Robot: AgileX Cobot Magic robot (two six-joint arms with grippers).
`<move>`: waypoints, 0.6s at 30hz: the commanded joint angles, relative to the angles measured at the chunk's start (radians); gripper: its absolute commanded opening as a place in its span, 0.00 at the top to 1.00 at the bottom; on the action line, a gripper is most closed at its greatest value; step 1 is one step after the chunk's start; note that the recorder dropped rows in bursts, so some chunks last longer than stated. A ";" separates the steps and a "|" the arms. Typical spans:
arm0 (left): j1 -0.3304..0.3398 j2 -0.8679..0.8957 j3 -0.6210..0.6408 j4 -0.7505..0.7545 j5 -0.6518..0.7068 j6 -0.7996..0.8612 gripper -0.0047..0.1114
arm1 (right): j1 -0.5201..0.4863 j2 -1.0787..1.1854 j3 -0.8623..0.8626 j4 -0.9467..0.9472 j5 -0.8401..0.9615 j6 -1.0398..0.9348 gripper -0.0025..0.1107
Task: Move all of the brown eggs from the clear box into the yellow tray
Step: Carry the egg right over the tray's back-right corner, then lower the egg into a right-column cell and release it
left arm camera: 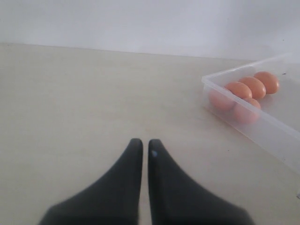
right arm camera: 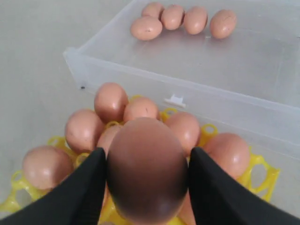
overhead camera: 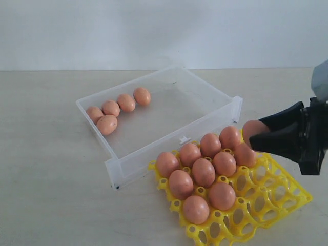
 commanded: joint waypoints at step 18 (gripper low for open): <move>0.003 -0.003 0.003 -0.003 -0.004 -0.001 0.92 | 0.147 0.151 0.019 0.012 -0.026 -0.089 0.98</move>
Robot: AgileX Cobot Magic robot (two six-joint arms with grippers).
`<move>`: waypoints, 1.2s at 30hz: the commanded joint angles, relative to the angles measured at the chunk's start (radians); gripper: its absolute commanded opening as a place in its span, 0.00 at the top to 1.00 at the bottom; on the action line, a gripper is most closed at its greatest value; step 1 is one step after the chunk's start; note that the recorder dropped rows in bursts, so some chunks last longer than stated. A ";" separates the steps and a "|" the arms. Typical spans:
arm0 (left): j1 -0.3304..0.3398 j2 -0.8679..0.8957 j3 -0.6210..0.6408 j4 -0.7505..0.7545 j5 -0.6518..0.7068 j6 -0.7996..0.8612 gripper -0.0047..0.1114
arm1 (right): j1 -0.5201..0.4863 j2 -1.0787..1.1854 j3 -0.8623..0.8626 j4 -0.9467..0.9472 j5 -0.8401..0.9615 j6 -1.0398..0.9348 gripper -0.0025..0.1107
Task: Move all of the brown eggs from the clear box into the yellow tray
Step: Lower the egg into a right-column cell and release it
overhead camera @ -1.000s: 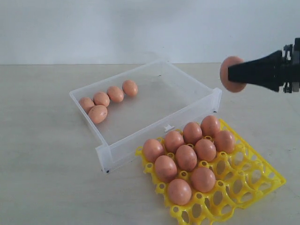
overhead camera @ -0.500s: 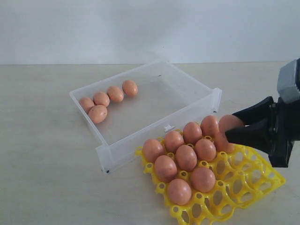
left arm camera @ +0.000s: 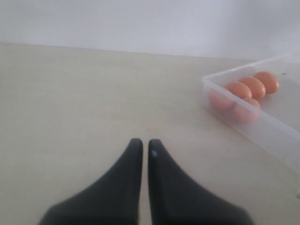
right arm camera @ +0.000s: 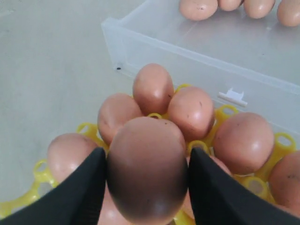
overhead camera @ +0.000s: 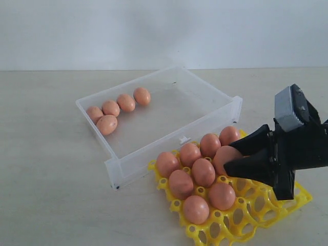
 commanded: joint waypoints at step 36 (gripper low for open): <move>0.003 -0.003 0.003 -0.003 -0.004 -0.001 0.92 | 0.001 0.061 0.006 -0.051 0.118 0.254 0.94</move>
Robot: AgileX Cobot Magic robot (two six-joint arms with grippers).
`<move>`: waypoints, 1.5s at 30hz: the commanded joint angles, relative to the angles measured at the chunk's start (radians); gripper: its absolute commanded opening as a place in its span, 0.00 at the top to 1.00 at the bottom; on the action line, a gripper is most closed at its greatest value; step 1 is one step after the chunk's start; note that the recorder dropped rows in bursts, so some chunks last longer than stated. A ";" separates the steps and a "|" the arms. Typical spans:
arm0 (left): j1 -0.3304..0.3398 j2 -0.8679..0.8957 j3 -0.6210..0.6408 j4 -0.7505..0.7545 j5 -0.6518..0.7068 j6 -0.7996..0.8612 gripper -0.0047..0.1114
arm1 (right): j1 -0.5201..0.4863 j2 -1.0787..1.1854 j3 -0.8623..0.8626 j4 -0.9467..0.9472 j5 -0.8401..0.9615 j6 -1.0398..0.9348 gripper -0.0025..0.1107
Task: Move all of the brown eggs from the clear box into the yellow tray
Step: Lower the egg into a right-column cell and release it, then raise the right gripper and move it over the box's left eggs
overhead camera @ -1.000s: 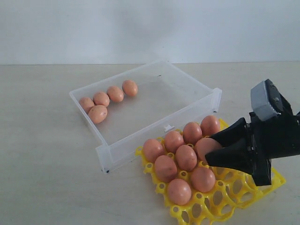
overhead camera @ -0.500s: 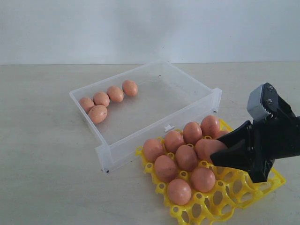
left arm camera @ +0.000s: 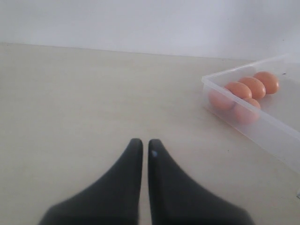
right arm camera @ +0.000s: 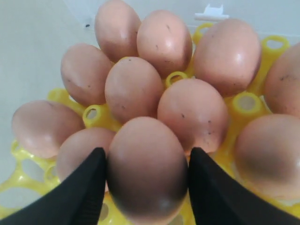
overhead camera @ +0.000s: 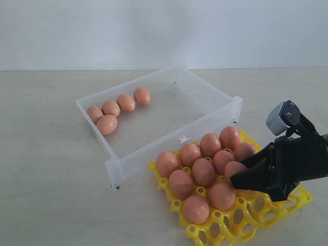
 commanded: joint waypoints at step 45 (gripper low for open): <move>0.003 -0.003 0.003 -0.003 -0.004 -0.001 0.92 | 0.467 -0.071 -0.557 0.002 0.343 0.876 0.98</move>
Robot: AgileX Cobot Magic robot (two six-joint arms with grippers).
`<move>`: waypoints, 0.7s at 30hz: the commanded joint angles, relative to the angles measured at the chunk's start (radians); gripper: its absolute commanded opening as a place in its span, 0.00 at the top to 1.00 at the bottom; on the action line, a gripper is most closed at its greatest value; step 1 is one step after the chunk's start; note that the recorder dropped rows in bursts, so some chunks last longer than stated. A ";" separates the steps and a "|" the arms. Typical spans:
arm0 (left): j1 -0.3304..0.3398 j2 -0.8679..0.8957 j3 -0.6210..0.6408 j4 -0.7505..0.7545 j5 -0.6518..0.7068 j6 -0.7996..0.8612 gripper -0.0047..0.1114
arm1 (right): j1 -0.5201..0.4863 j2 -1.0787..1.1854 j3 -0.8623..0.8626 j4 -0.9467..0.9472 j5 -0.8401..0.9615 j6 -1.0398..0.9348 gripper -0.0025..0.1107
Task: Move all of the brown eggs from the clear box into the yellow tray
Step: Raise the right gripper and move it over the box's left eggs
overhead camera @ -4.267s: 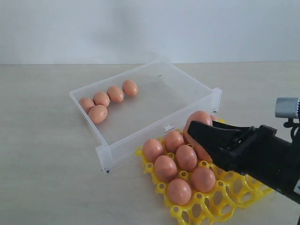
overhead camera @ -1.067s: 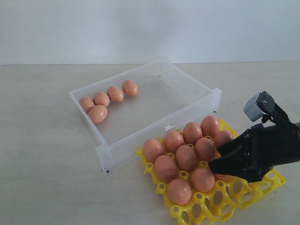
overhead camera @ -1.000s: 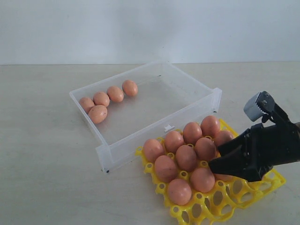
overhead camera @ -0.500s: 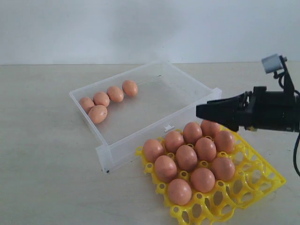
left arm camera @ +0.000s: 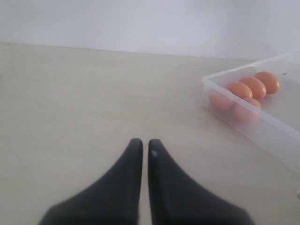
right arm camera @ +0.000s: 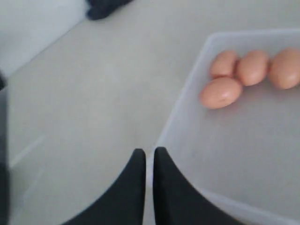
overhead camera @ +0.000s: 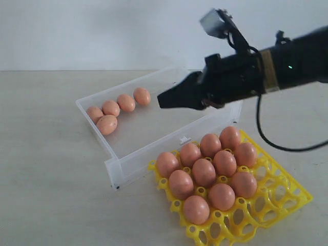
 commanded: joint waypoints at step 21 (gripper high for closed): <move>0.003 -0.003 0.003 -0.003 -0.004 -0.001 0.92 | 0.106 0.297 -0.652 1.964 1.639 -2.022 0.98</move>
